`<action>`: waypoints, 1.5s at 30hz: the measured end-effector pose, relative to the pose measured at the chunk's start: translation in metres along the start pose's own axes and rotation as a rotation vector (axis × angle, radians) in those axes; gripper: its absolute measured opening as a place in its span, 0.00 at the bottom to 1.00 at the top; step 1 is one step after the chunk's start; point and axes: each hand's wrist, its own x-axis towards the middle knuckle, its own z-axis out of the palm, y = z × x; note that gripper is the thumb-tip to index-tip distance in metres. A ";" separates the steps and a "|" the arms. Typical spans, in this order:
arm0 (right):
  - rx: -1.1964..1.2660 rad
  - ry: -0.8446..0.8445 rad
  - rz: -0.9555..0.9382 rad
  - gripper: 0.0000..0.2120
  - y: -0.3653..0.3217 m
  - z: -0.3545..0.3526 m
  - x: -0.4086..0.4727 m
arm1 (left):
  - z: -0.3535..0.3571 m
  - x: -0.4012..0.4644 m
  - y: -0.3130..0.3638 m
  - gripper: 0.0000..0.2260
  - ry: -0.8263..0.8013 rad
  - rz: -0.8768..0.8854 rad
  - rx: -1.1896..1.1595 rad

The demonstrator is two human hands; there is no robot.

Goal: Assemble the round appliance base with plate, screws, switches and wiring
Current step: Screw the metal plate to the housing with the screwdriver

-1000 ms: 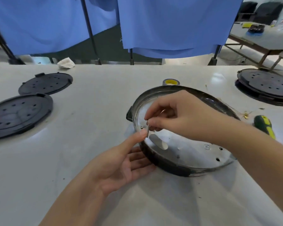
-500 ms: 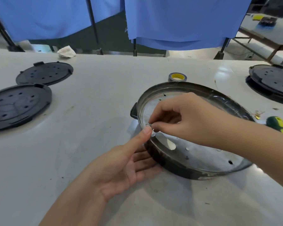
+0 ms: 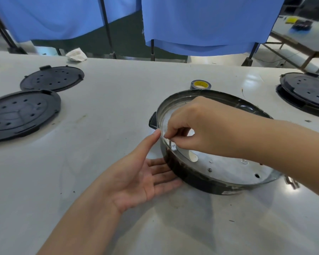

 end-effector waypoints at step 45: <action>0.097 -0.152 0.290 0.04 0.000 -0.011 0.000 | -0.002 0.004 -0.003 0.38 0.059 0.070 0.134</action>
